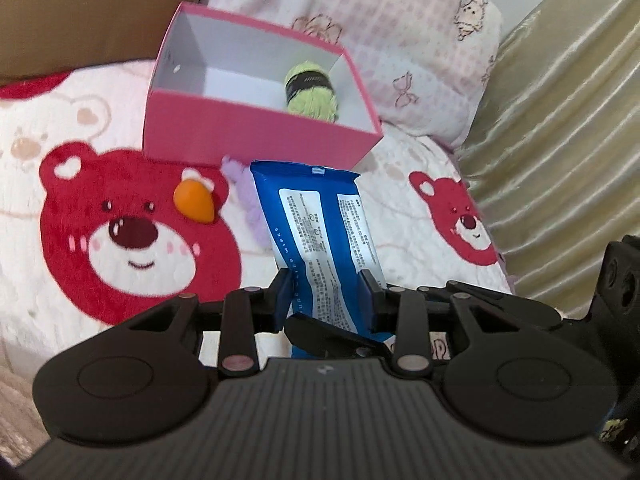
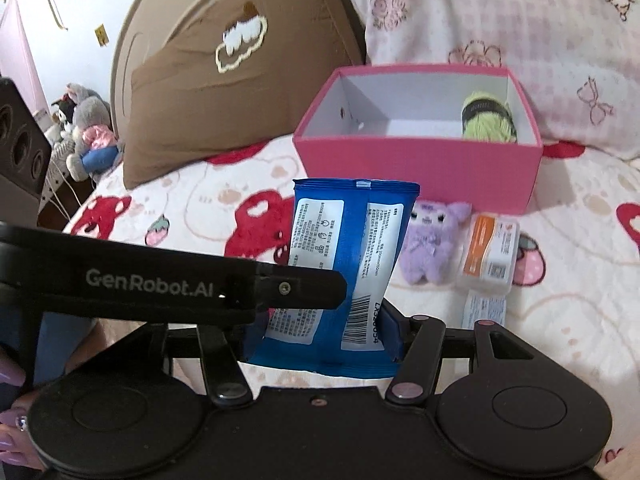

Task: Organize objects
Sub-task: 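Lift the blue snack packet with the left tool toward the pink box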

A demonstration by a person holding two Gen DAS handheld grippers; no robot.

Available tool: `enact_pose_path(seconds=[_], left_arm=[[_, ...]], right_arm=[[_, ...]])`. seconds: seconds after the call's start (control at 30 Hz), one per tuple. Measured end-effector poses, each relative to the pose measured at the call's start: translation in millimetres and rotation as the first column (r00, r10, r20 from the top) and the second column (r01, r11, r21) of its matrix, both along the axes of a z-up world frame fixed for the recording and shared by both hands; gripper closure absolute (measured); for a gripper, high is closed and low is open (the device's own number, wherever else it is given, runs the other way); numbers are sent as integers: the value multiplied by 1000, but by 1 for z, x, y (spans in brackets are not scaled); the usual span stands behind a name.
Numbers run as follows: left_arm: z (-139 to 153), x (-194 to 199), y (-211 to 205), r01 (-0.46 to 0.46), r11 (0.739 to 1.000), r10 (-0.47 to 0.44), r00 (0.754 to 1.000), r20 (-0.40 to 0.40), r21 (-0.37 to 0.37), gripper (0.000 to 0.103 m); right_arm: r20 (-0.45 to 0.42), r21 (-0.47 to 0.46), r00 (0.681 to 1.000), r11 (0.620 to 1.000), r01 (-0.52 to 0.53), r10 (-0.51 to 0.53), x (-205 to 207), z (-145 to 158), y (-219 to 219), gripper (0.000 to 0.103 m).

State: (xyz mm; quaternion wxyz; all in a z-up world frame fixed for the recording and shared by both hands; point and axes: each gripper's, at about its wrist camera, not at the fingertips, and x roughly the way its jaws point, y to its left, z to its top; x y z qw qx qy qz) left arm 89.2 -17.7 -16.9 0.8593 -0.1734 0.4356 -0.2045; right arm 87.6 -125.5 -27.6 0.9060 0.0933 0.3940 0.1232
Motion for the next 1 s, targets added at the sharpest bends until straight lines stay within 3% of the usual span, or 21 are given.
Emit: enact_pose_path(seconds=[0.4,0.6,0.8,1.0], left_arm=[[35,13,5,69,997,-66,996,60,-47,71],[44,32,1,39,999,-38,997,63,-23,71],[49,61,9,15,998,-12,999,37,-66,71],[53,87,11,-13,999,15,998,53,-51,71]], right_arm=[[69,51,998,999,-1,-3,6,31,-19,41],[94,47,996,999,2,-7,20,42,-22,42],[109,27,994,1000,-2,-1,47,51,-26,42],[110,49,994,999,-14,9,72,55,-32,44]])
